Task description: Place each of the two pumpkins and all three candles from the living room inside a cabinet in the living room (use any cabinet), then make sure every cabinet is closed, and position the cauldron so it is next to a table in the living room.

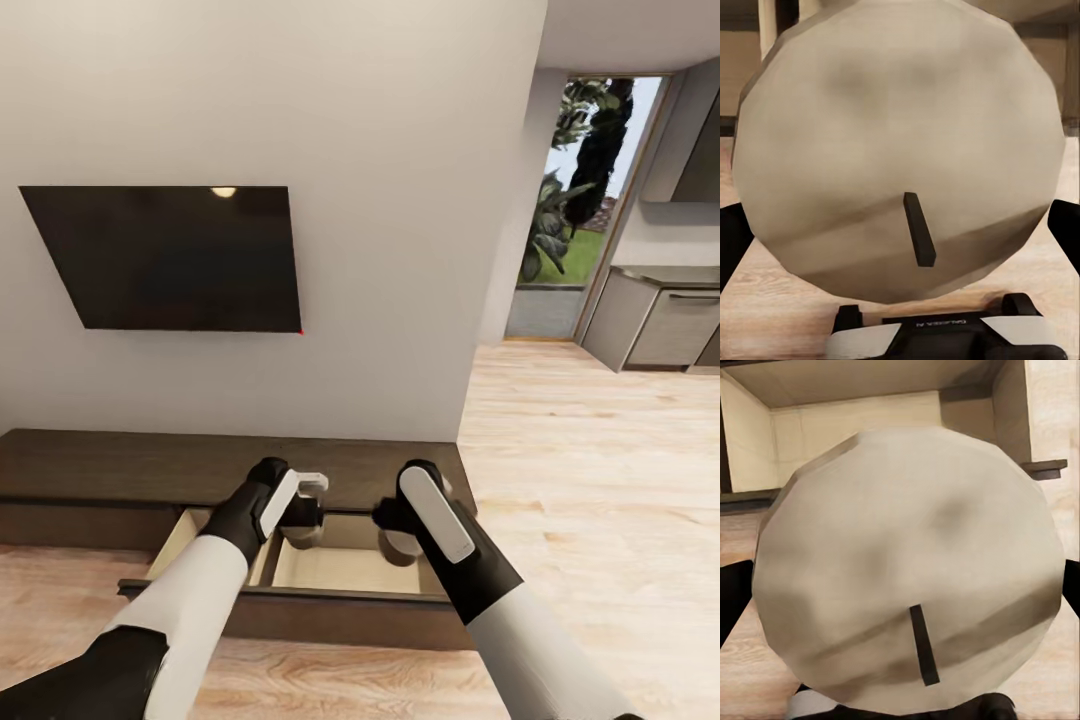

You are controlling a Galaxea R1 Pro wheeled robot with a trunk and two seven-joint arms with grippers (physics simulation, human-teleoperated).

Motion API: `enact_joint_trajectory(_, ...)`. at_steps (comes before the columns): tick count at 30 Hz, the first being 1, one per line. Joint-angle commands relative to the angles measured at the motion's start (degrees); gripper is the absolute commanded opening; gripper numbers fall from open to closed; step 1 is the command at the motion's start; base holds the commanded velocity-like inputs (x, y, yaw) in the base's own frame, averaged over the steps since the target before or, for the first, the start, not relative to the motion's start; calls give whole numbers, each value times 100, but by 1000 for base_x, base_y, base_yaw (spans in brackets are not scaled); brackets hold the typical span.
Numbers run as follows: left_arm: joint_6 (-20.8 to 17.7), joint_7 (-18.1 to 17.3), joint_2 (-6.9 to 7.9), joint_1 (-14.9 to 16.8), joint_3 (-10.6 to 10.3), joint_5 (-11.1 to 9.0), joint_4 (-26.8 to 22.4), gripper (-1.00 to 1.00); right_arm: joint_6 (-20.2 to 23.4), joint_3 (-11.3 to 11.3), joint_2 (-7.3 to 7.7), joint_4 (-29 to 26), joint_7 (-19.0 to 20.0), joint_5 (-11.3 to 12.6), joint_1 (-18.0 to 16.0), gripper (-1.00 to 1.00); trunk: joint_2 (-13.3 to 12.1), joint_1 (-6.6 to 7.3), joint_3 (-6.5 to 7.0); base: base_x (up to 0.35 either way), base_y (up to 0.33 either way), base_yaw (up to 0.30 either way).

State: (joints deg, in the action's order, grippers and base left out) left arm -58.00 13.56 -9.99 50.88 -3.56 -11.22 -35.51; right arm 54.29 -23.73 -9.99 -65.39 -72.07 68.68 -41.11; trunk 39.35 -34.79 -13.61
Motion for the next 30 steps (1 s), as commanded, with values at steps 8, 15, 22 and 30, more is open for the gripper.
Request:
enact_joint_trajectory(8,74,-27,0,-33,-22,7,60,-100,-23,0,0,77,11,13,6,-100,1,0,1,0,0,0)
enact_joint_trajectory(15,78,-28,0,-34,-22,2,62,-100,-30,-12,0,79,17,20,6,-100,1,0,1,24,12,0)
enact_joint_trajectory(22,70,-29,0,-34,-22,-2,62,-100,-66,-45,0,79,24,10,6,-100,1,0,1,241,75,0)
enact_joint_trajectory(30,70,-29,0,-39,-29,-3,62,-100,-177,-68,0,79,68,-35,6,-100,1,0,1,134,4,0)
